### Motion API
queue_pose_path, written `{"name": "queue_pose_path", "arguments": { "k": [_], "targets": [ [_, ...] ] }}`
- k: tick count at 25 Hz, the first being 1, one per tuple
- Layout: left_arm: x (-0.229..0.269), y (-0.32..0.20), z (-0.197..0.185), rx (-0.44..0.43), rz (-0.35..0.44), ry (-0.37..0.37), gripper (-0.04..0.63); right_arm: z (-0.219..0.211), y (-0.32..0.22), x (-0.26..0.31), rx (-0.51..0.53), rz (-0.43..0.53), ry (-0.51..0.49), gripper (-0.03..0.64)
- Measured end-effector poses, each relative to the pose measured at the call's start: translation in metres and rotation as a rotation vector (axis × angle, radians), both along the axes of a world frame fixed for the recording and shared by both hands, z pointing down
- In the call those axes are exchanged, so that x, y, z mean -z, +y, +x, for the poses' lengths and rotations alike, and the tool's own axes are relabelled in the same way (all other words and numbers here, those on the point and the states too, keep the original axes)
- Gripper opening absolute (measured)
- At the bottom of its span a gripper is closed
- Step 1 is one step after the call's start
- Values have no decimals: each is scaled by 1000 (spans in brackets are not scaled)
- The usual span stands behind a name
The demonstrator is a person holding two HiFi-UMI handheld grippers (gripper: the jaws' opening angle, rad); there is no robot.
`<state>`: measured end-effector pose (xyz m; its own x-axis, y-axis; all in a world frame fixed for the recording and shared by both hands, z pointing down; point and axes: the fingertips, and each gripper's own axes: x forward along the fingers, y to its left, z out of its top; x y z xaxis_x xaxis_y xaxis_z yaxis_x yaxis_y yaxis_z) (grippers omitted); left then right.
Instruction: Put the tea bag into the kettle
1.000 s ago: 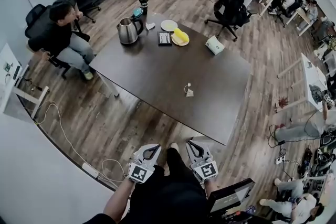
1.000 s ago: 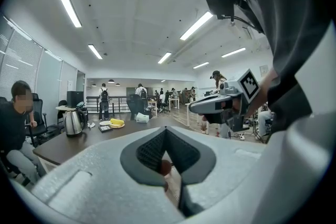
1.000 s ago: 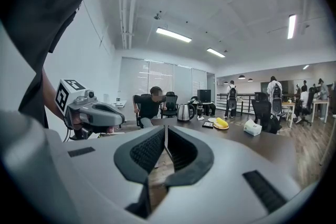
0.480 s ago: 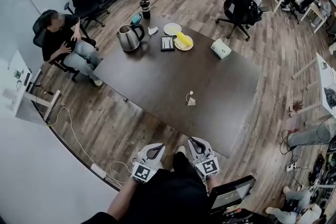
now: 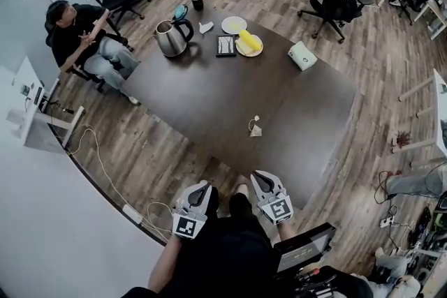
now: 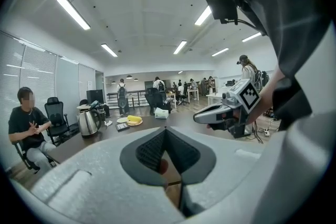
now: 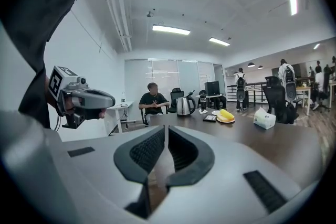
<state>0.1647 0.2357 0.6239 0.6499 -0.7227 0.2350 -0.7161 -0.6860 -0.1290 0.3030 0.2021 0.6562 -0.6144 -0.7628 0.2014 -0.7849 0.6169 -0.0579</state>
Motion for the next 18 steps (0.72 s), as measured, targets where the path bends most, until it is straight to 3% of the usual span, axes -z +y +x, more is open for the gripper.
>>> {"name": "queue_pose_path", "arguments": {
  "k": [7,13,18],
  "targets": [
    [-12,-41,-25,-32,-27,49,2,-19,-31,-19,18,-41,102,55],
    [-10,-77,-48,-169,21,68,2,-12,-56,-30,-92,-100,189,58],
    [-2,-108,-76,-163,38,86,2,2,-73,-55,-123,-162,278,60]
  ]
}}
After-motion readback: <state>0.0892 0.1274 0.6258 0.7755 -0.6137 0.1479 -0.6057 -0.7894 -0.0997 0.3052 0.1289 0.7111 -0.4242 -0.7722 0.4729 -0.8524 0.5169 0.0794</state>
